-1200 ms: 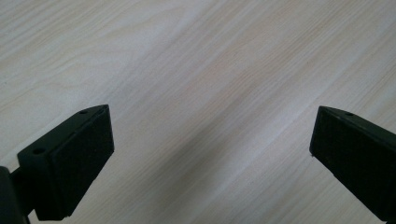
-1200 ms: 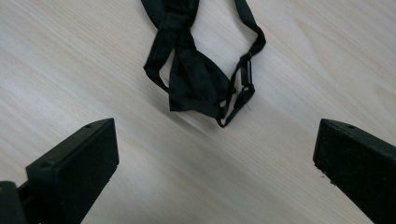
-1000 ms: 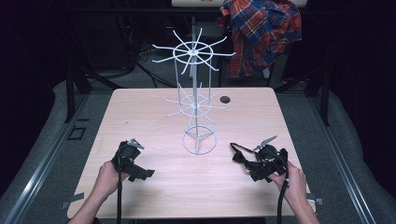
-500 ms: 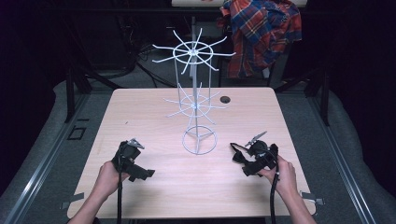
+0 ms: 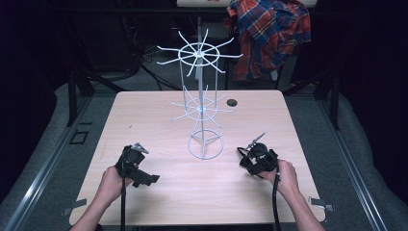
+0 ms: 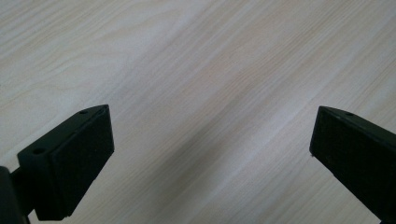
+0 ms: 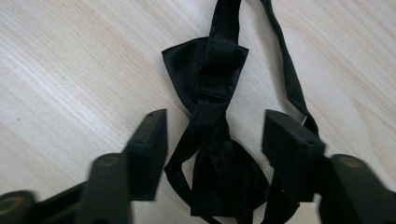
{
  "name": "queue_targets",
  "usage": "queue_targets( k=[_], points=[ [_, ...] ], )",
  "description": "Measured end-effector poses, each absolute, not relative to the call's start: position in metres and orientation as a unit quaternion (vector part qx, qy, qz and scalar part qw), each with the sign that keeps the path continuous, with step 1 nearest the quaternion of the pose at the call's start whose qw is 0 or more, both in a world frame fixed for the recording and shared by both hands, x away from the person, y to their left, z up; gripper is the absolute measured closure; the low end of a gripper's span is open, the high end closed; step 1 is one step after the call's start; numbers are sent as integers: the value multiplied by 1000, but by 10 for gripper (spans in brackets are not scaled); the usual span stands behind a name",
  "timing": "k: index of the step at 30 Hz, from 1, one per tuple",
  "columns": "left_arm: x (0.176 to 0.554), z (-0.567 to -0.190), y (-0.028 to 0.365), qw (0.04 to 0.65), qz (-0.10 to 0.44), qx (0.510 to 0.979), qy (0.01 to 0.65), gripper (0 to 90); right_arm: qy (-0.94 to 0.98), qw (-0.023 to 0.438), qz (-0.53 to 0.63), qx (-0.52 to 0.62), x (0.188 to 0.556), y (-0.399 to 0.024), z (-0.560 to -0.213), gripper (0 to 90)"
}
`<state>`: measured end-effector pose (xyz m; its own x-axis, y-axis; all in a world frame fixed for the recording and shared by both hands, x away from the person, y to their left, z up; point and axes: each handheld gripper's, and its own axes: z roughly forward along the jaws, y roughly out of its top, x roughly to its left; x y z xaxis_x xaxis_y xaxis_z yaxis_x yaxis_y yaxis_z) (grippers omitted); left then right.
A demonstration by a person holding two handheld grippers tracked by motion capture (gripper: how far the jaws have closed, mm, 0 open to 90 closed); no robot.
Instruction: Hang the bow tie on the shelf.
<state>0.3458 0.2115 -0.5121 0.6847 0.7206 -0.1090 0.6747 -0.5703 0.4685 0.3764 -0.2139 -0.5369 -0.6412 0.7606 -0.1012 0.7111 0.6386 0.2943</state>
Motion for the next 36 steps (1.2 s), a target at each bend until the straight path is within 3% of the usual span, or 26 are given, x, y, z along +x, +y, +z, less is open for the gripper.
queue_targets(
  k=[3,9,15,21,36],
  points=[
    [346,-512,211,243,46,885,394,0,898,95,115,414,377,-213,-540,542],
    [346,-512,211,243,46,886,392,0,897,95,113,417,377,-212,-541,630],
    [346,-512,211,242,46,886,392,0,898,105,99,414,377,-211,-542,659],
    [345,-512,211,241,45,887,392,0,898,118,95,413,376,-211,-543,754],
    [346,-512,212,245,44,886,392,0,879,108,188,425,372,-222,-513,770]
  ],
)
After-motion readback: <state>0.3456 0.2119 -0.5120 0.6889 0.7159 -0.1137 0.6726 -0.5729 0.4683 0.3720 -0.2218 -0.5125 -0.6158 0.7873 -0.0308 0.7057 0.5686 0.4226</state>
